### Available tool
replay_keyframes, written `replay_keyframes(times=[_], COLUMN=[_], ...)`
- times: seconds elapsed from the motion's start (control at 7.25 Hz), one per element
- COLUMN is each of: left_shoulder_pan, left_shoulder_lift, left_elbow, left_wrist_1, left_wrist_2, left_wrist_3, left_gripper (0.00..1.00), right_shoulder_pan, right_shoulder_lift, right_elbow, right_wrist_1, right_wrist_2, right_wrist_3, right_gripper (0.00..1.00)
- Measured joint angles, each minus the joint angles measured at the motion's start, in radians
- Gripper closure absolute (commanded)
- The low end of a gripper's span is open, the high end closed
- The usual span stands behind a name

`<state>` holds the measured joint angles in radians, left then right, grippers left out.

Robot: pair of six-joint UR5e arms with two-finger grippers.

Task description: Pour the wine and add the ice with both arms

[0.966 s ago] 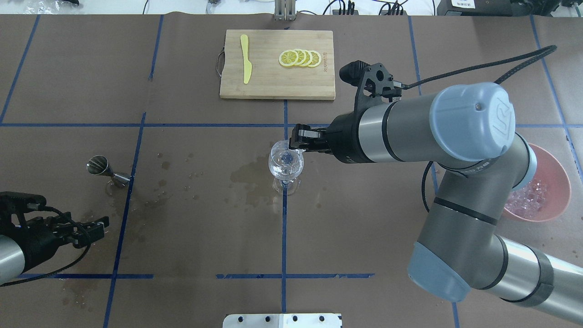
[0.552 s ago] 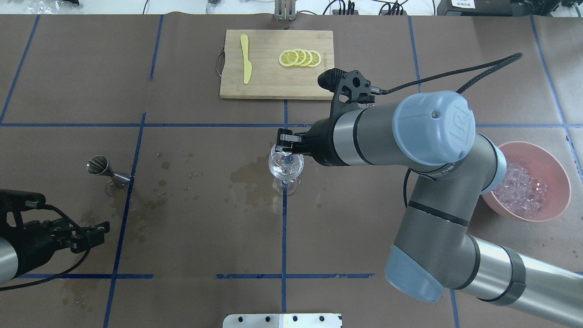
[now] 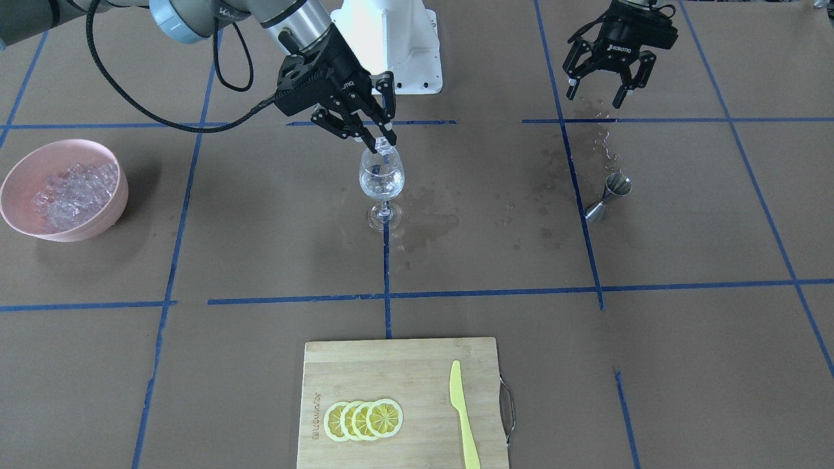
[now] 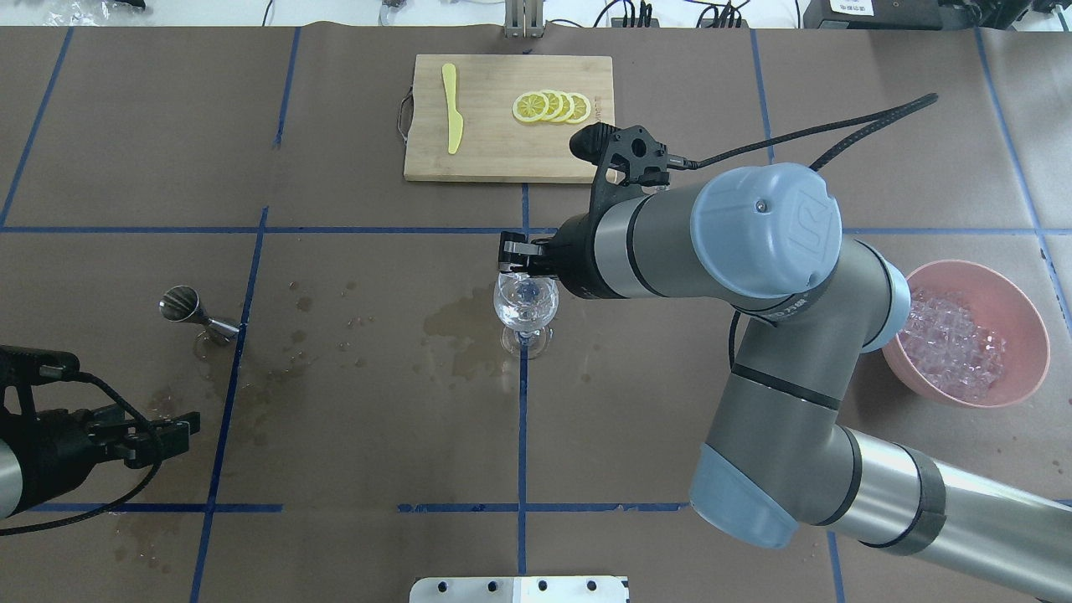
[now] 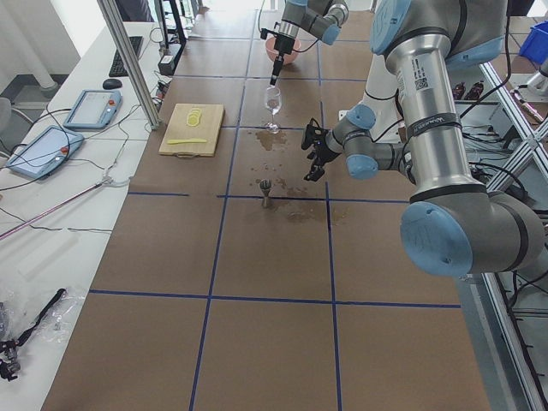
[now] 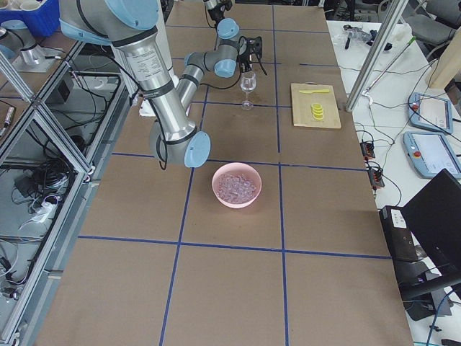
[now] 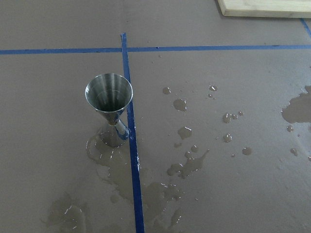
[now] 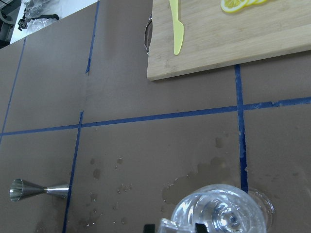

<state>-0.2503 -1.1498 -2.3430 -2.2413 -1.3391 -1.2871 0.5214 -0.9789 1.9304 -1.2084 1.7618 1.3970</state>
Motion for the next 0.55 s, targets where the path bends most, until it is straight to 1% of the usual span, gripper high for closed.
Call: replay_keyframes(times=[0.14, 0.28, 0.41, 0.55], left_shoulder_pan=[-0.005, -0.012, -0.025, -0.046], left_shoulder_lift=[-0.001, -0.002, -0.004, -0.006], left_elbow=[-0.020, -0.029, -0.034, -0.040], left_wrist_1=[0.027, 0.041, 0.046, 0.052], left_wrist_2=[-0.010, -0.019, -0.037, -0.065], left_wrist_3=[0.000, 0.001, 0.002, 0.010], left_gripper=[0.00, 0.00, 0.00, 0.00], right_shoulder_pan=[0.001, 0.001, 0.002, 0.002], right_shoulder_lift=[-0.003, -0.006, -0.008, -0.009], right_elbow=[0.000, 0.000, 0.001, 0.002], right_wrist_1=[-0.001, -0.001, -0.003, -0.006], right_wrist_2=[0.000, 0.000, 0.001, 0.001], right_wrist_3=[0.002, 0.004, 0.005, 0.005], right_gripper=[0.43, 0.06, 0.00, 0.00])
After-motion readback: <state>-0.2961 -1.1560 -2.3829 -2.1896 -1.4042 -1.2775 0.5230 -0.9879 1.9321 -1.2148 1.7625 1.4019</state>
